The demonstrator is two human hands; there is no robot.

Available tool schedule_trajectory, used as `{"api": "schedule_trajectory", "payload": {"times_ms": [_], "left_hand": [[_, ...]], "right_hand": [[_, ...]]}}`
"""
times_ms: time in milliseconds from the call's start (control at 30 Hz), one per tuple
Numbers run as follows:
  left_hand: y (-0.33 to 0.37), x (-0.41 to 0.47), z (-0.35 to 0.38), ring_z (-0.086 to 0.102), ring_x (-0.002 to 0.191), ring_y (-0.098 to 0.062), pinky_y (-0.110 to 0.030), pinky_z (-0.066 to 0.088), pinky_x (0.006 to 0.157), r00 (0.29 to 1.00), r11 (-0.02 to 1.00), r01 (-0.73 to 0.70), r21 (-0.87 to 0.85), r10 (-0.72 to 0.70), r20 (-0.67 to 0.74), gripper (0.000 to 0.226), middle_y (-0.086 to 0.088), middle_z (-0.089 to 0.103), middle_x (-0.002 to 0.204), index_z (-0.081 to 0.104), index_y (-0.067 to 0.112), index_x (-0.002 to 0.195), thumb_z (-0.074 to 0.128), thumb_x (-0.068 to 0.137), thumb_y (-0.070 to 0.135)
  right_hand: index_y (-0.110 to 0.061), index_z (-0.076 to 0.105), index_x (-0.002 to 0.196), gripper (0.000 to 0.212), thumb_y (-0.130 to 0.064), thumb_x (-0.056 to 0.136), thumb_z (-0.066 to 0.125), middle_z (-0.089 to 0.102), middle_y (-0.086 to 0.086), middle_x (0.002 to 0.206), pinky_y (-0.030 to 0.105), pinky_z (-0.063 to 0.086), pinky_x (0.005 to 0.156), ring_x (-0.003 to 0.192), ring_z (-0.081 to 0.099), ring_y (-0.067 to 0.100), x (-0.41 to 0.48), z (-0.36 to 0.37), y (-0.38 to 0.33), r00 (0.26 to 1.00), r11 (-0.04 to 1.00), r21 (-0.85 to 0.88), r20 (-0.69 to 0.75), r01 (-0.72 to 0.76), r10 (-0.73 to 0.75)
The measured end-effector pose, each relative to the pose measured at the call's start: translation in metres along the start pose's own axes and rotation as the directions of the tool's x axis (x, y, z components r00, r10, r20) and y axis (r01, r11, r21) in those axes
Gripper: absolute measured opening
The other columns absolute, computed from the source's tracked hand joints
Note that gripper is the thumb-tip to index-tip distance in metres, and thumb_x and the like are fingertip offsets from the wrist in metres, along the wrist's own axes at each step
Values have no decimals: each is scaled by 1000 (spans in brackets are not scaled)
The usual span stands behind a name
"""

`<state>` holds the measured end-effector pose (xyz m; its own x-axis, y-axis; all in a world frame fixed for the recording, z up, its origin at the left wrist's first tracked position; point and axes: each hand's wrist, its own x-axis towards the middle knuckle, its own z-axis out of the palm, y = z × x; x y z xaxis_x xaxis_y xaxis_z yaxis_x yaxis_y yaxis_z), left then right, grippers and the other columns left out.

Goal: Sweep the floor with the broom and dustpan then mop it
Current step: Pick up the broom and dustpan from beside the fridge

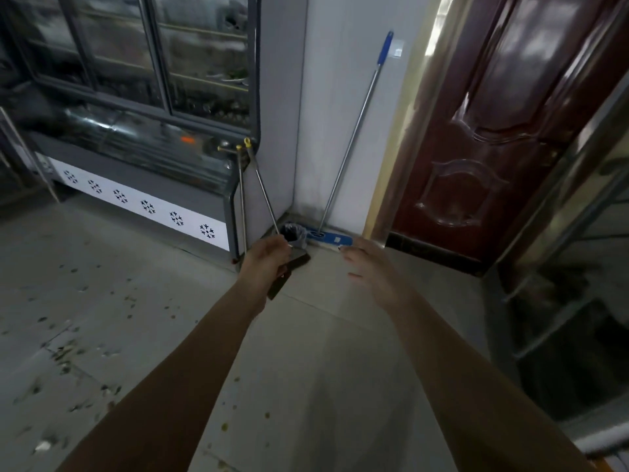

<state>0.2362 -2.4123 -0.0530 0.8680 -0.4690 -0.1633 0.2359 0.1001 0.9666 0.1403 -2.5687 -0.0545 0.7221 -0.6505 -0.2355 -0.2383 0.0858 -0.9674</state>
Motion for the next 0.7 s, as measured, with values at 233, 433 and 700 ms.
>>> {"api": "schedule_trajectory", "payload": {"times_ms": [233,433,700], "left_hand": [[11,114,37,58,81,-15,-25,48,72,997,999,1,34,1,-72,12,0,61,94,60,21,90,61,87,9],[9,232,74,56,77,-15,-26,48,68,986,1000,-18,0,18,-167,15,-2,60,91,61,16,99,58,88,7],[21,378,118,61,102,-19,-37,50,93,931,997,16,-76,-43,-363,14,-6,62,111,64,22,89,62,86,9]], "right_hand": [[-9,44,137,46,-14,94,57,55,19,129,43,44,103,120,53,32,126,-7,-39,998,997,-77,52,-17,21],[-16,40,141,56,-19,90,63,46,6,141,35,44,101,126,48,22,277,-13,-58,987,999,-32,154,-41,46],[-23,58,106,17,-22,90,62,53,5,124,32,47,92,116,52,20,456,-7,-93,952,988,-153,296,-37,81]]}}
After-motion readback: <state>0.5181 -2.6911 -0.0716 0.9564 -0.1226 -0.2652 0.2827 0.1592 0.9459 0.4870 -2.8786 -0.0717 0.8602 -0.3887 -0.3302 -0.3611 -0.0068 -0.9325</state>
